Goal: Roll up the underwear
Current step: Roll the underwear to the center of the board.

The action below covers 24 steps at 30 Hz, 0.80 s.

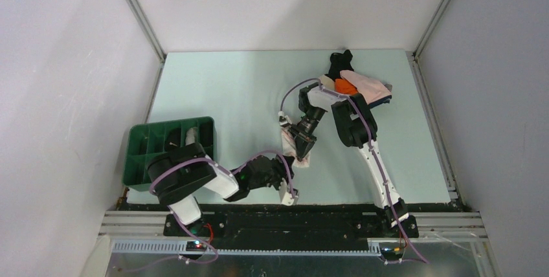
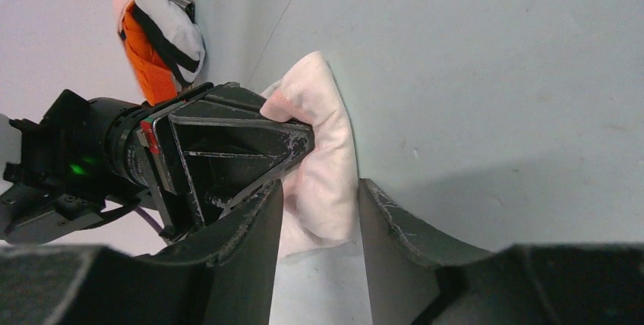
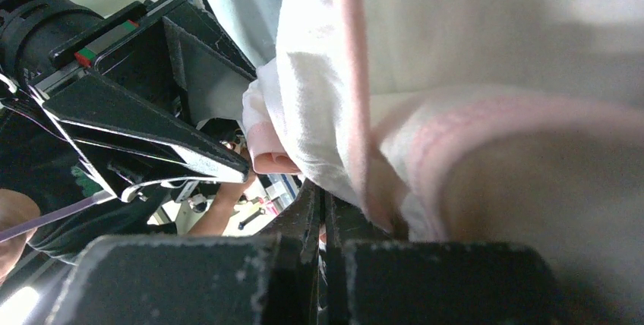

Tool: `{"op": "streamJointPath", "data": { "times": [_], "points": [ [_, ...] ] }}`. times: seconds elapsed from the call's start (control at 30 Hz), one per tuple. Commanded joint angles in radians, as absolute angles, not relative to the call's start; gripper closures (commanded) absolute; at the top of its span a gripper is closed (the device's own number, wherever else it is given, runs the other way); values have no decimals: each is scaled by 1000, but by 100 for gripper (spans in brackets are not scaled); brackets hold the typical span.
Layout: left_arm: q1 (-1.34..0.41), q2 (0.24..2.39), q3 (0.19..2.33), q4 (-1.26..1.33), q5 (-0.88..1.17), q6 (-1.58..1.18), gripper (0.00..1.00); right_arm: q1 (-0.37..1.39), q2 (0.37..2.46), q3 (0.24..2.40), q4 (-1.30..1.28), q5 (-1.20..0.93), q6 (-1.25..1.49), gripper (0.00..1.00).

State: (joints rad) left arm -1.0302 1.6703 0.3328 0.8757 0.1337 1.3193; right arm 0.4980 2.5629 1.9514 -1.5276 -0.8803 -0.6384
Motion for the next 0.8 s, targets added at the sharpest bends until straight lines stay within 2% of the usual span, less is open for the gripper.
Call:
{"op": "streamJointPath", "data": {
  "times": [0.0,0.17,0.23,0.33,0.4,0.47,0.53,0.57,0.6,0.63,0.67,0.7,0.73,0.77],
  "points": [
    [-1034,1729,352,843,79,1373,55,499,2630,1957,-1483,-791,-600,100],
    [-1034,1786,396,774,27,1387,68,498,2634,1965,-1489,-793,-599,100],
    [-1034,1806,418,733,-7,1387,76,497,2638,1968,-1489,-793,-595,100],
    [-1034,1812,435,671,-45,1387,93,493,2636,1968,-1482,-793,-587,100],
    [-1035,1803,436,649,-58,1374,99,485,2620,1960,-1462,-803,-570,100],
    [-1034,1794,440,631,-76,1345,100,466,2565,1927,-1397,-819,-536,94],
    [-1034,1782,438,628,-91,1312,100,432,2449,1870,-1308,-870,-515,84],
    [-1033,1777,437,628,-94,1292,100,404,2333,1809,-1219,-902,-510,73],
    [-1033,1768,436,629,-99,1280,100,392,2260,1771,-1162,-907,-493,67],
    [-1032,1763,440,629,-103,1250,100,368,2111,1668,-1011,-886,-483,57],
    [-1031,1754,444,621,-103,1238,100,349,1925,1523,-910,-857,-454,51],
    [-1030,1748,455,617,-102,1214,100,340,1810,1433,-668,-745,-433,48],
    [-1028,1736,460,609,-100,1201,100,325,1586,1198,-506,-683,-411,41],
    [-1027,1730,476,601,-93,1184,100,319,1471,1078,-178,-602,-421,30]
  ]
}}
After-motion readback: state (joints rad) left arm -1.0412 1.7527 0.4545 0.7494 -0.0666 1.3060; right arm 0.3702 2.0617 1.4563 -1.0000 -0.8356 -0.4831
